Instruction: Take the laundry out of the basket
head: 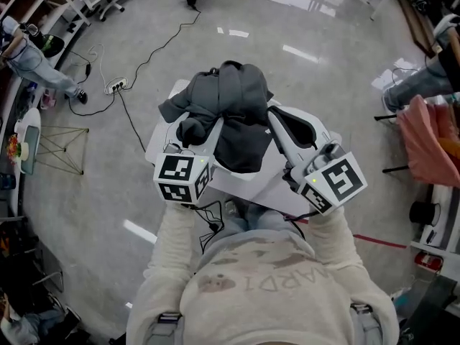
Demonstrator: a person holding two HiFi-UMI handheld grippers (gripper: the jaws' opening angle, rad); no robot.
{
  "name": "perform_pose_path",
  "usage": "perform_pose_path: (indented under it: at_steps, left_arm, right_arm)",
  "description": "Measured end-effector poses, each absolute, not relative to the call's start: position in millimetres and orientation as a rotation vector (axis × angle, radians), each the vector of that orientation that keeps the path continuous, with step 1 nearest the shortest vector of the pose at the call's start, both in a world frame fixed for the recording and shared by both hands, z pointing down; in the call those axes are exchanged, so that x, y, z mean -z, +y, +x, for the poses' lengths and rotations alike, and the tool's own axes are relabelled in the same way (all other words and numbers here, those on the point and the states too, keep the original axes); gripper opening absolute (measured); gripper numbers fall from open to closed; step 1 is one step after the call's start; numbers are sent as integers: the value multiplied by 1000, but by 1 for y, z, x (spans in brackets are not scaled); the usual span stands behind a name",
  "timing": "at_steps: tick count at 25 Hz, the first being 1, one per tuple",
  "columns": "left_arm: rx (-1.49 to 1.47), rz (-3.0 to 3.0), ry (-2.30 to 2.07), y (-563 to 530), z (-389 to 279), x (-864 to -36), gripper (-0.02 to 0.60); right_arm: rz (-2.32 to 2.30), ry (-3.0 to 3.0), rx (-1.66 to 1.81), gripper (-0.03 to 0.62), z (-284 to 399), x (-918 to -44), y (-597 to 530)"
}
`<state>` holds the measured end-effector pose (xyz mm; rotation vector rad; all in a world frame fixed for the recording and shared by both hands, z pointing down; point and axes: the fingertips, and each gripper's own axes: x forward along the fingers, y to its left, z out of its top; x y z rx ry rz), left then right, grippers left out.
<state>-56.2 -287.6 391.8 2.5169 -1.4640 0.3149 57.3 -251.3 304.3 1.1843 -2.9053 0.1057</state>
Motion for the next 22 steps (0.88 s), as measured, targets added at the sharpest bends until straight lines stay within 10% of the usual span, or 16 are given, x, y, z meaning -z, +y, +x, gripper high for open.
perform_pose_path:
  at_steps: [8, 14, 17, 20, 22]
  left_arm:
    - [-343, 2661, -1445, -336, -26, -448, 361]
    - [1, 2648, -1600, -336, -42, -393, 359]
    - [238, 2679, -1699, -312, -55, -329, 273]
    - [326, 2706, -1892, -278, -72, -267, 11]
    - [398, 2733, -1997, -252, -83, -225, 0]
  right_arm:
    - [1254, -2854, -195, 28, 99, -324, -275]
    - [1219, -2895, -240, 28, 113, -329, -292]
    - [1174, -2951, -262, 28, 108, -327, -297]
    - [1087, -3055, -266, 28, 96, -320, -297]
    - [1001, -3136, -251, 28, 81, -312, -293]
